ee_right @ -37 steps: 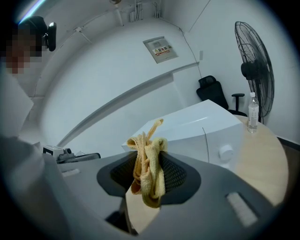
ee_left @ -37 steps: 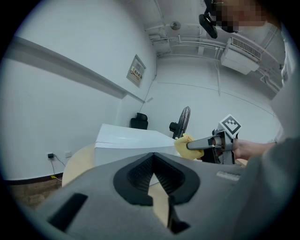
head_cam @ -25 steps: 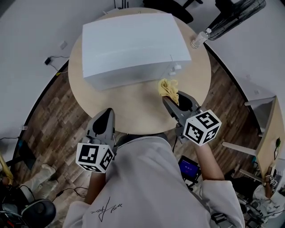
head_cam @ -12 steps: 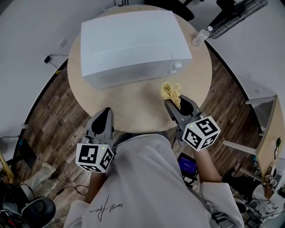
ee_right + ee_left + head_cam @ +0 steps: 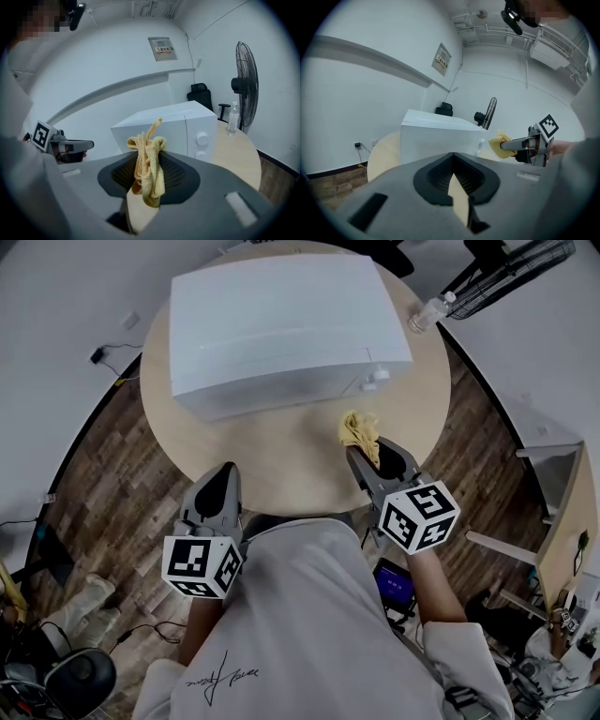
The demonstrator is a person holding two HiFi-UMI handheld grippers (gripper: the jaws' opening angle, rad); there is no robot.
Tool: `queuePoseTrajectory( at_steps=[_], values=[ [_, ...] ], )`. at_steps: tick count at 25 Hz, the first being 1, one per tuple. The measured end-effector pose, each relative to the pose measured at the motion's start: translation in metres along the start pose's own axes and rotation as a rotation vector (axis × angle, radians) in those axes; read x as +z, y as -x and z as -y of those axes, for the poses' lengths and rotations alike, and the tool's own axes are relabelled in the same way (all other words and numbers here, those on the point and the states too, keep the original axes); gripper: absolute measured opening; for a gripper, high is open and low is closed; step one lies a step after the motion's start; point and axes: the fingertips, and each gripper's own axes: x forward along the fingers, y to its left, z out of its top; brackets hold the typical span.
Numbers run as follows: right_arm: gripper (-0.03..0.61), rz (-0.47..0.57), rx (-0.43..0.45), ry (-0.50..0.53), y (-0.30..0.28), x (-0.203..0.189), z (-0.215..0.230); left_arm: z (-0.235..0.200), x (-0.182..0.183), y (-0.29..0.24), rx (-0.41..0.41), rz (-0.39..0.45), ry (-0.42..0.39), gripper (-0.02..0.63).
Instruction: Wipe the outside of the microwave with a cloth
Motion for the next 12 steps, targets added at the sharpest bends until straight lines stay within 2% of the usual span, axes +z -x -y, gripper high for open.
queuePoseTrajectory(
  at_steps=[7, 12],
  values=[
    [0.123, -0.045, -0.027, 0.033, -0.008, -0.006, 0.000, -0.004, -0.008, -0.005, 0.007, -0.029, 0.018, -0.009],
    [0.123, -0.083, -0.037, 0.059, -0.018, -0.010, 0.000, -0.015, -0.009, -0.006, 0.032, -0.022, 0.077, -0.009]
  ],
)
